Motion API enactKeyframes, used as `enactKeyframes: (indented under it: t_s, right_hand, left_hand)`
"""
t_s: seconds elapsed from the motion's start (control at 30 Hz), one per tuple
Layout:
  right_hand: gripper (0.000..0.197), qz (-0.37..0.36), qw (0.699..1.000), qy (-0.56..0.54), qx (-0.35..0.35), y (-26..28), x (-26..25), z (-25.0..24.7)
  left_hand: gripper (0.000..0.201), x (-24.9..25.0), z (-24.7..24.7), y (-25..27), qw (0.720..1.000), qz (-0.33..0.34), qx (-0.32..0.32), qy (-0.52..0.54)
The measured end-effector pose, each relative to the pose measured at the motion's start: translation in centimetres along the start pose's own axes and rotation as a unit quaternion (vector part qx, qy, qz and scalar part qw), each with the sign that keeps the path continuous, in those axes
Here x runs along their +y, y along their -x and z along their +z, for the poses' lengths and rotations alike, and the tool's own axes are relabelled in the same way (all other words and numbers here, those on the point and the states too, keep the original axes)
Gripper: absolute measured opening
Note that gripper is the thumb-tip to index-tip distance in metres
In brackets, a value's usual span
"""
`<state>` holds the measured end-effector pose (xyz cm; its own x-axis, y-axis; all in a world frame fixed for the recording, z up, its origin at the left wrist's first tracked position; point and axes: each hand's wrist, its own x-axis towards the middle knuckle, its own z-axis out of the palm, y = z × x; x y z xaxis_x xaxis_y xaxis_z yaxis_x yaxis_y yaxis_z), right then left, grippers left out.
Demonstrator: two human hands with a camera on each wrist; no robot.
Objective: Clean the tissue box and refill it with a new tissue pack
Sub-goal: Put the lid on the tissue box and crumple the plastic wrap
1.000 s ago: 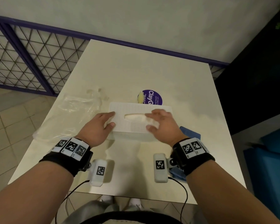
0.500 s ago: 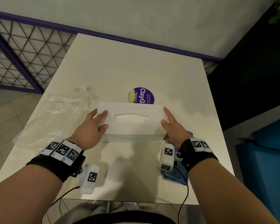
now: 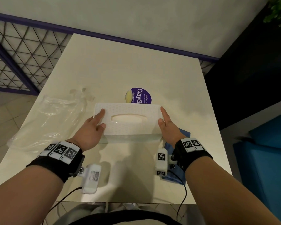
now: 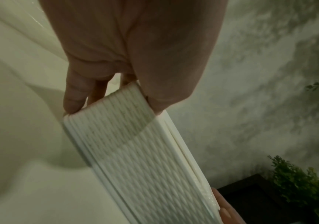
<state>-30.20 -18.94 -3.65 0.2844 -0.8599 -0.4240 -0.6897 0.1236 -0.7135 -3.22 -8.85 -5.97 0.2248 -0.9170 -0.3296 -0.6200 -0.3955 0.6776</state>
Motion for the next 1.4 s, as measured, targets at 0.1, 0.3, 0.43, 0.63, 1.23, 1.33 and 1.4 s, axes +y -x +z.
enactKeyframes:
  t_s: [0.1, 0.3, 0.43, 0.63, 1.23, 1.33, 1.4]
  right_hand:
    - [0.054, -0.008, 1.0, -0.019, 0.0, -0.1, 0.5, -0.4]
    - [0.052, -0.013, 0.999, -0.039, 0.006, 0.3, 0.7, -0.5]
    - [0.052, -0.016, 1.0, -0.02, -0.004, 0.0, 0.7, -0.5]
    - [0.053, -0.029, 0.999, -0.033, -0.019, 0.0, 1.0, -0.7]
    - [0.075, 0.081, 0.941, 0.329, 0.012, -1.4, -2.7, 1.2]
    - [0.074, 0.101, 0.941, 0.322, 0.007, -1.8, -3.3, 1.2]
    - [0.071, 0.114, 0.93, 0.35, 0.018, -1.8, -3.8, 1.3]
  left_hand:
    - [0.057, 0.0, -0.1, 0.1, 1.0, -0.003, -0.015, 0.008]
    - [0.055, -0.7, 0.4, 0.2, 1.0, -0.002, 0.014, 0.023]
    - [0.055, -0.9, 0.9, 0.1, 0.999, -0.004, 0.031, 0.01]
    - [0.053, -0.9, 1.3, 0.2, 0.995, 0.001, 0.067, 0.074]
    - [0.057, 2.1, -0.6, -1.2, 0.939, 0.075, 0.025, -0.335]
    - [0.058, 3.1, -1.4, -2.7, 0.94, 0.059, 0.004, -0.336]
    - [0.058, 3.4, -1.5, -3.1, 0.941, 0.048, -0.015, -0.336]
